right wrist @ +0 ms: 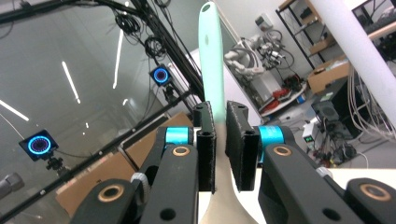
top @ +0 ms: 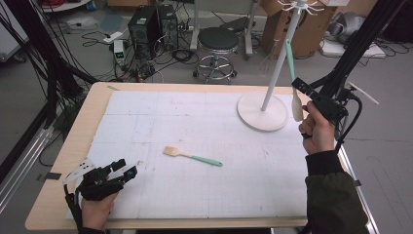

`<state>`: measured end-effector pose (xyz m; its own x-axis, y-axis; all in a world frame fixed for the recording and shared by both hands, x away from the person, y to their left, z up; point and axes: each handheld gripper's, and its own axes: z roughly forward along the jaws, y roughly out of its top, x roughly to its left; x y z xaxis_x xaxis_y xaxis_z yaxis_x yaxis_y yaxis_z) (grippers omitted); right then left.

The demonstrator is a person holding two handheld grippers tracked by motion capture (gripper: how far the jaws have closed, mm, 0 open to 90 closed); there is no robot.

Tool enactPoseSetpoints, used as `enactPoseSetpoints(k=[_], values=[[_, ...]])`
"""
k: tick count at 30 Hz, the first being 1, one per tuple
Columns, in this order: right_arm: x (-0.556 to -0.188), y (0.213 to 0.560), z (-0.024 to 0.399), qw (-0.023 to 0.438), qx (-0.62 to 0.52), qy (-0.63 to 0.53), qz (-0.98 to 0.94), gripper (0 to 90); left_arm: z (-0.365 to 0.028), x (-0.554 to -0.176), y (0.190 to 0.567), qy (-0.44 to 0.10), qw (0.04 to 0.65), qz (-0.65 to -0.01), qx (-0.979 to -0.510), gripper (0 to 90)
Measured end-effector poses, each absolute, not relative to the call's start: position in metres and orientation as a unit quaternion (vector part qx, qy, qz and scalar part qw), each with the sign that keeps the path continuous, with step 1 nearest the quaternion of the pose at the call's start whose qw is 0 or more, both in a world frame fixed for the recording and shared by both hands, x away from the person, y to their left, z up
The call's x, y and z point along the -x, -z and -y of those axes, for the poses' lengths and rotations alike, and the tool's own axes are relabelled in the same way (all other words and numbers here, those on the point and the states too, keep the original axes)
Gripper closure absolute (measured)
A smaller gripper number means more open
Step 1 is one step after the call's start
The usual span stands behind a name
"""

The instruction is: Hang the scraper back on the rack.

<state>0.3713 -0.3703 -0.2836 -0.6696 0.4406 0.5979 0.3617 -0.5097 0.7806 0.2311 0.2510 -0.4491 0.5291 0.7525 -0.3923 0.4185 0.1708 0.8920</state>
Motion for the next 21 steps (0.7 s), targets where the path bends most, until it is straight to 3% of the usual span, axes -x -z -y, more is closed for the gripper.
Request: enactPoseSetpoints(k=[21], values=[[-0.374, 0.255, 0.381, 0.049, -0.4, -0.79, -0.462, 83.0, -0.253, -0.233, 0.451, -0.131, 0.609, -0.469, -0.626, 32.6]])
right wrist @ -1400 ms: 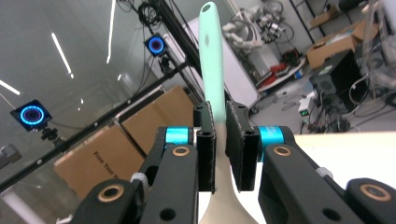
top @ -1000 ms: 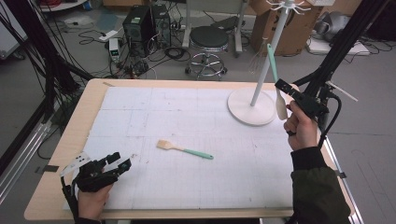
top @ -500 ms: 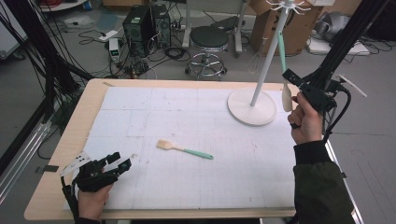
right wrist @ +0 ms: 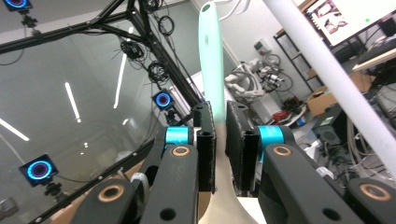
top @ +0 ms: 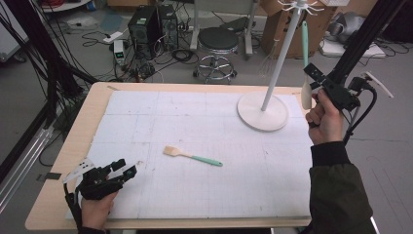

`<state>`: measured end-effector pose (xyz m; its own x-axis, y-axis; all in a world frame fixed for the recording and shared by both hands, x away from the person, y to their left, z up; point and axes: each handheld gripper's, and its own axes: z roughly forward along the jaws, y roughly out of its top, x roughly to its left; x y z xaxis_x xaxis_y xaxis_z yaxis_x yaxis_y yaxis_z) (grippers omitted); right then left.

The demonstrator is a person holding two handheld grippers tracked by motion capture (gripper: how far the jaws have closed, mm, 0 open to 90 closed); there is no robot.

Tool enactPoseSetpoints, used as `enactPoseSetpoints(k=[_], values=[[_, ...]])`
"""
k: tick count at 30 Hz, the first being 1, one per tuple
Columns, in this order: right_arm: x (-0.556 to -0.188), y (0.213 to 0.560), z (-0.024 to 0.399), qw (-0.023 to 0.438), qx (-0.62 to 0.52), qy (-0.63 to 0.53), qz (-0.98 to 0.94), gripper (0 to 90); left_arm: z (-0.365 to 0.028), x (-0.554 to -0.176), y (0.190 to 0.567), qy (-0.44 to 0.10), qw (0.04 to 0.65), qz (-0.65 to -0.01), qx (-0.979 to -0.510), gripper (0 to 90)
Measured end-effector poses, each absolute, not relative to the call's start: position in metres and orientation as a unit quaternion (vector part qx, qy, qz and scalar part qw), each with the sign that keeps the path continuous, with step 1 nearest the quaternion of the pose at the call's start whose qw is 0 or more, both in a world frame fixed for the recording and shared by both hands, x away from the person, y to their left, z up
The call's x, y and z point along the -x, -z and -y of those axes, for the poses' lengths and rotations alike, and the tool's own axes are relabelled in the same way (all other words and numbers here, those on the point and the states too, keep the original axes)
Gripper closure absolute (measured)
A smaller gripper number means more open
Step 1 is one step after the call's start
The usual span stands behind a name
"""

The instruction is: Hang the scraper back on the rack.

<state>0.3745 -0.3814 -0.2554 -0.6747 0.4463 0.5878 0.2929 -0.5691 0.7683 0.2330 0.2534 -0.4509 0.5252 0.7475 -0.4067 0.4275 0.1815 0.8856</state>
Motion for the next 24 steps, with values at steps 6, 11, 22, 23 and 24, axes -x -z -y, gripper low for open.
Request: enactPoseSetpoints(k=[6, 11, 22, 23, 24], values=[[-0.376, 0.253, 0.382, 0.05, -0.401, -0.792, -0.457, 83.0, -0.253, -0.233, 0.451, -0.131, 0.609, -0.47, -0.625, 32.6], [-0.378, 0.25, 0.384, 0.052, -0.402, -0.795, -0.452, 83.0, -0.254, -0.233, 0.451, -0.13, 0.609, -0.471, -0.625, 32.6], [-0.389, 0.244, 0.386, 0.057, -0.405, -0.8, -0.439, 83.0, -0.254, -0.233, 0.451, -0.129, 0.61, -0.473, -0.623, 32.7], [-0.389, 0.244, 0.387, 0.057, -0.406, -0.8, -0.437, 83.0, -0.254, -0.234, 0.452, -0.129, 0.61, -0.472, -0.623, 32.7], [-0.389, 0.244, 0.388, 0.059, -0.408, -0.8, -0.437, 83.0, -0.254, -0.234, 0.452, -0.129, 0.609, -0.472, -0.624, 32.7]])
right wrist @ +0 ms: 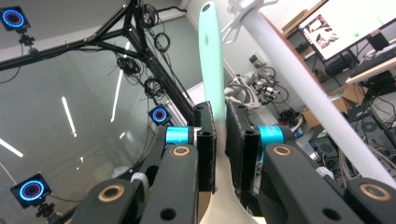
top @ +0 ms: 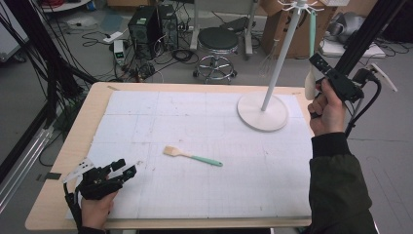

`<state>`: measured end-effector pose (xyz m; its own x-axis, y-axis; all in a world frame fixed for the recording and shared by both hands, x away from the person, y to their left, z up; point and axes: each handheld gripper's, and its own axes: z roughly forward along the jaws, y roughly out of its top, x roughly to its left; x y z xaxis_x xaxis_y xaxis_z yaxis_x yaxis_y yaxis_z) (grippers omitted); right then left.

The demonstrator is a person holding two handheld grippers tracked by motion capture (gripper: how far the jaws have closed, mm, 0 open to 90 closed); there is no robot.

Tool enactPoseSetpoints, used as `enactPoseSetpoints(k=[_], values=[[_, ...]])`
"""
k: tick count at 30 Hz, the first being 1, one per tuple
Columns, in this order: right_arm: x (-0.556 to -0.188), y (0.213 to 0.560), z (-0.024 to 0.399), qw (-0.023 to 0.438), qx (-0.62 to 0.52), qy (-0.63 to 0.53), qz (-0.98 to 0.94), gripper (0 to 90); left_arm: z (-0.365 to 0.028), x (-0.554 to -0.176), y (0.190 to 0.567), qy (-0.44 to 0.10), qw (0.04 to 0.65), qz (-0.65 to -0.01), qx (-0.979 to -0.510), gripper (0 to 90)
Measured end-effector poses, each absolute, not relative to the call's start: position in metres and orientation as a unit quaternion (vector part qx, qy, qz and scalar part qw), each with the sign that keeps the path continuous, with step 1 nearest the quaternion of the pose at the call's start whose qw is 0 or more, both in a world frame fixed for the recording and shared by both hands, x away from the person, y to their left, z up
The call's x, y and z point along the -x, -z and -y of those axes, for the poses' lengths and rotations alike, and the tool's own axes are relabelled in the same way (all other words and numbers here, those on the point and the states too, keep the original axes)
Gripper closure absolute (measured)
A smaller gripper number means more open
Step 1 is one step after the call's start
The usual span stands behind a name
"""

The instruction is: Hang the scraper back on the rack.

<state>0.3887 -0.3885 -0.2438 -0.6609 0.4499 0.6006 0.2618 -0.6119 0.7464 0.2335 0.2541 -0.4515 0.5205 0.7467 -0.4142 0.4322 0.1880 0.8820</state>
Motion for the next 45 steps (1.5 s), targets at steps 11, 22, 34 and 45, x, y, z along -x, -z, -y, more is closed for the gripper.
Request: enactPoseSetpoints(k=[11, 22, 34, 45], values=[[-0.386, 0.243, 0.4, 0.061, -0.411, -0.805, -0.423, 83.0, -0.253, -0.234, 0.451, -0.129, 0.606, -0.474, -0.625, 32.8], [-0.395, 0.247, 0.398, 0.057, -0.421, -0.797, -0.429, 83.0, -0.253, -0.234, 0.451, -0.13, 0.606, -0.475, -0.625, 32.8], [-0.4, 0.246, 0.394, 0.064, -0.428, -0.786, -0.441, 83.0, -0.254, -0.234, 0.452, -0.13, 0.606, -0.474, -0.626, 32.9], [-0.399, 0.246, 0.39, 0.083, -0.446, -0.769, -0.451, 78.0, -0.253, -0.234, 0.452, -0.128, 0.606, -0.474, -0.625, 32.9]])
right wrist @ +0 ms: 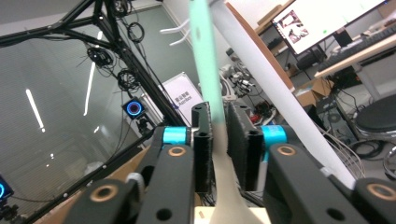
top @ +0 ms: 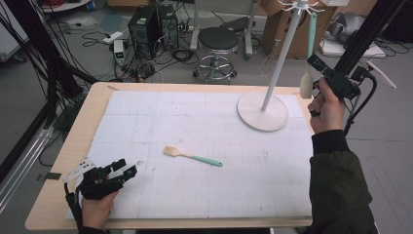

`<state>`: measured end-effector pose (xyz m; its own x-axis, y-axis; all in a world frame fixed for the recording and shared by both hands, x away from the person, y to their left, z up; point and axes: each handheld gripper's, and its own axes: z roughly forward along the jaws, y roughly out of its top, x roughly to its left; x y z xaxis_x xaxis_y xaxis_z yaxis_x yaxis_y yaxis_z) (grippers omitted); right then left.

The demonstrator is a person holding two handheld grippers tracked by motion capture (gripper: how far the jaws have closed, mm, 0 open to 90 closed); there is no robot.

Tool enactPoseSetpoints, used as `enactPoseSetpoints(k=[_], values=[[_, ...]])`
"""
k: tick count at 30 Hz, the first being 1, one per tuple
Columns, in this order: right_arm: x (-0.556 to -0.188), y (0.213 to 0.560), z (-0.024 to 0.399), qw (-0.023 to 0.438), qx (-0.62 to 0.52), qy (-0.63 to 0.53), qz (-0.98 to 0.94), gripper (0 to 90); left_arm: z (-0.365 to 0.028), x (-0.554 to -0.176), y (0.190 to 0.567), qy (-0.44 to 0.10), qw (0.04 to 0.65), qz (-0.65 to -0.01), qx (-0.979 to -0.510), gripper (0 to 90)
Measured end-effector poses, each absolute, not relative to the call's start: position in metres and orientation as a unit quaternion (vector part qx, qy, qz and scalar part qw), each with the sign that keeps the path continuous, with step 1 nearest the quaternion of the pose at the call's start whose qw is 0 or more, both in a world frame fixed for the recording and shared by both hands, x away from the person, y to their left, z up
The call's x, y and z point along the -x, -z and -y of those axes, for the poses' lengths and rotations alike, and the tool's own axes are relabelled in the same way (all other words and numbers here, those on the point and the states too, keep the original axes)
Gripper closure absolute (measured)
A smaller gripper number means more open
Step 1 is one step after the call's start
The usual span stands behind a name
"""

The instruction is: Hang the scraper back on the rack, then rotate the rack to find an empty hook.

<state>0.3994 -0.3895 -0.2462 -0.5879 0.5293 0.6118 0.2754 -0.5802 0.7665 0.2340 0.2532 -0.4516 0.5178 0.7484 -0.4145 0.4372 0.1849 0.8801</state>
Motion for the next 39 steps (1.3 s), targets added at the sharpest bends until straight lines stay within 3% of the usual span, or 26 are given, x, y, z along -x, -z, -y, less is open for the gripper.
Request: enactPoseSetpoints(k=[1, 4, 11, 19, 39], values=[[-0.4, 0.247, 0.389, 0.082, -0.45, -0.768, -0.449, 69.9, -0.253, -0.234, 0.452, -0.127, 0.607, -0.475, -0.624, 33.0], [-0.401, 0.248, 0.388, 0.094, -0.467, -0.757, -0.448, 58.7, -0.253, -0.234, 0.452, -0.128, 0.606, -0.474, -0.625, 33.1], [-0.397, 0.245, 0.385, 0.13, -0.47, -0.74, -0.463, 52.0, -0.253, -0.234, 0.452, -0.128, 0.606, -0.474, -0.626, 33.1], [-0.395, 0.239, 0.38, 0.17, -0.465, -0.729, -0.473, 51.8, -0.253, -0.234, 0.452, -0.128, 0.607, -0.474, -0.625, 33.1], [-0.402, 0.226, 0.384, 0.173, -0.465, -0.732, -0.467, 51.2, -0.252, -0.235, 0.452, -0.127, 0.605, -0.471, -0.63, 33.3]])
